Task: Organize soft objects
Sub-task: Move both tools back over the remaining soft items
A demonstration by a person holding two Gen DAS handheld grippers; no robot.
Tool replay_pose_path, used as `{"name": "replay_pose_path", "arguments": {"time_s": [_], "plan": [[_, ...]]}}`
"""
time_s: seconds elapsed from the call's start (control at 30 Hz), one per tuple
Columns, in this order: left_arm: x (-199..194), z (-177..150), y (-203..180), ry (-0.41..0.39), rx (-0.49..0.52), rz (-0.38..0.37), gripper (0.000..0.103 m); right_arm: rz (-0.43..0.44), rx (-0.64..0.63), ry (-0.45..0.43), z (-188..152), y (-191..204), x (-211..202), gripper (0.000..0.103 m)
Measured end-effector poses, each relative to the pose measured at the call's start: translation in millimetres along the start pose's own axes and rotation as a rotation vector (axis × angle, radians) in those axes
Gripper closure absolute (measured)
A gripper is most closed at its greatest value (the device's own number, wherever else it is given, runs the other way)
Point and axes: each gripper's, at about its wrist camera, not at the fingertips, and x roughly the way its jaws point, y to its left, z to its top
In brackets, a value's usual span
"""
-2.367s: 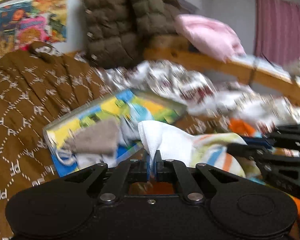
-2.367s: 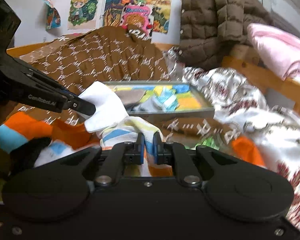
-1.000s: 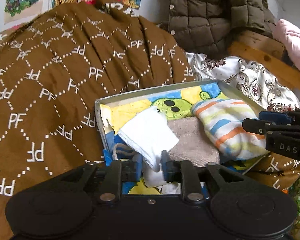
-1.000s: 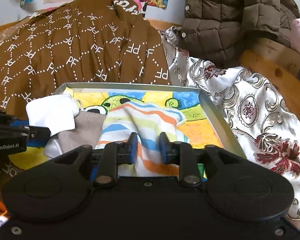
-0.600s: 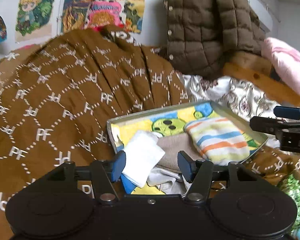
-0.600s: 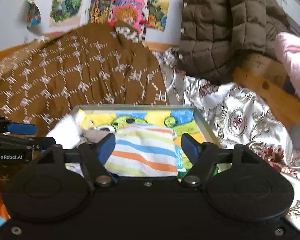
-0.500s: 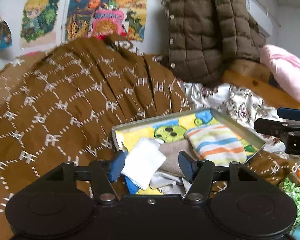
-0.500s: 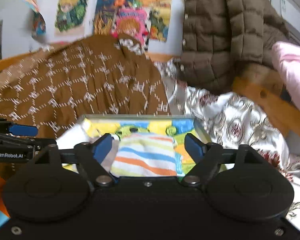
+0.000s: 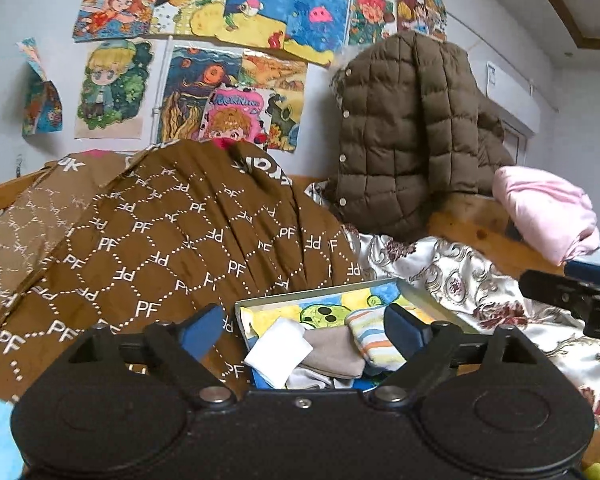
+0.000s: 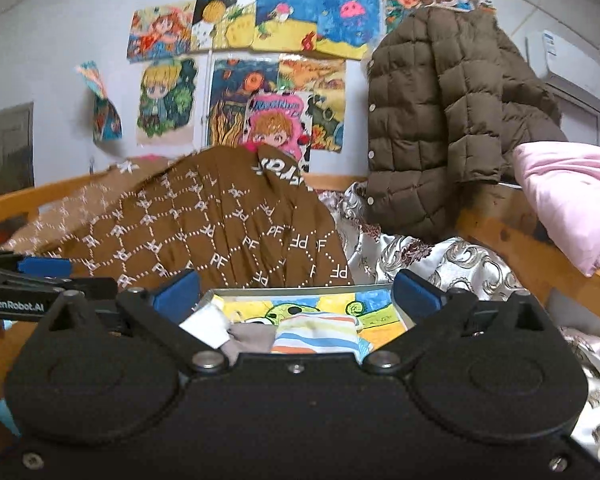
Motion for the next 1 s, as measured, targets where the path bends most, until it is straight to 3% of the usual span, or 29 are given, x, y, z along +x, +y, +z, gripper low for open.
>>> {"name": "replay_pose_path", "arguments": {"time_s": [0.7,1.0], "plan": [[-144,-44,-34,-0.034,0.012,-0.048,0.003,-0.047,0.1,-0.069,-45,8,-163,0.0],[-167,-73,-38,0.047,0.02,-0.055,0.002,-0.096,0.151,0.009,-70,11,-182,0.0]]}}
